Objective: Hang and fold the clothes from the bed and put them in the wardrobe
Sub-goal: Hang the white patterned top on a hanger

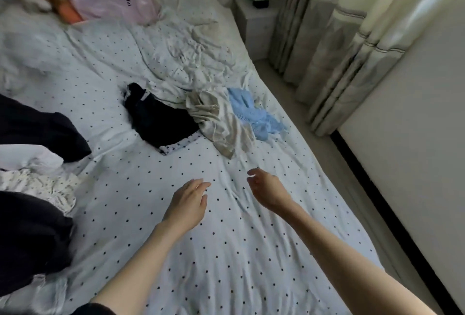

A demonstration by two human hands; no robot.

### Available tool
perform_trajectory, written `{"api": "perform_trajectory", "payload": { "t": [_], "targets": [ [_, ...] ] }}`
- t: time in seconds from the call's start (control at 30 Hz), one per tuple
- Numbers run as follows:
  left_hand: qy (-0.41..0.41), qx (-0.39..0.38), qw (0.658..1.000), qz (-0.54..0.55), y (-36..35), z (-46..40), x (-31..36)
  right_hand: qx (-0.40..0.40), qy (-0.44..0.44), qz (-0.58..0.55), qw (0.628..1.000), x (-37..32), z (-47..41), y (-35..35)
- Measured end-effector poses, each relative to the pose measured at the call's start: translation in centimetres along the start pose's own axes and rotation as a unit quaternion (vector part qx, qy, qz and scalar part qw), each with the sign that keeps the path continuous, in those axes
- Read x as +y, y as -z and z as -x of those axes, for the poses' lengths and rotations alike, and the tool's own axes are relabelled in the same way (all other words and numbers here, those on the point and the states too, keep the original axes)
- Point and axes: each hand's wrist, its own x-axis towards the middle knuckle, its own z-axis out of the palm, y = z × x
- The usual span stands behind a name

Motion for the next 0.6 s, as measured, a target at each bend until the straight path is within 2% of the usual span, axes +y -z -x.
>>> {"api": "perform_trajectory", "payload": {
  "t": [0.2, 0.3, 0.37, 0.5, 0.6],
  "targets": [
    [0.056, -0.04, 0.993, -0.096, -1.2, -7.9, -7.6, -0.027, -0.002, 0.073, 0.997, -2.1, -11.8, -3.7],
    [0.085, -0.062, 0.987, -0.119, -3.2, -9.9, -10.5, -0.016, -0.002, 0.113, 0.993, -2.6, -16.6, -5.5],
    [0.08, -0.046, 0.985, -0.146, -4.3, -9.7, -11.2, -0.011, -0.012, 0.143, 0.99, -2.6, -19.0, -6.4],
    [0.05, -0.009, 0.989, -0.141, -5.4, -9.5, -11.8, -0.054, -0.048, 0.208, 0.975, -2.0, -22.4, -8.3],
    [0.049, -0.003, 0.989, -0.141, -5.6, -9.8, -12.0, 0.002, -0.024, 0.253, 0.967, -1.3, -23.1, -9.2]
  ]
}}
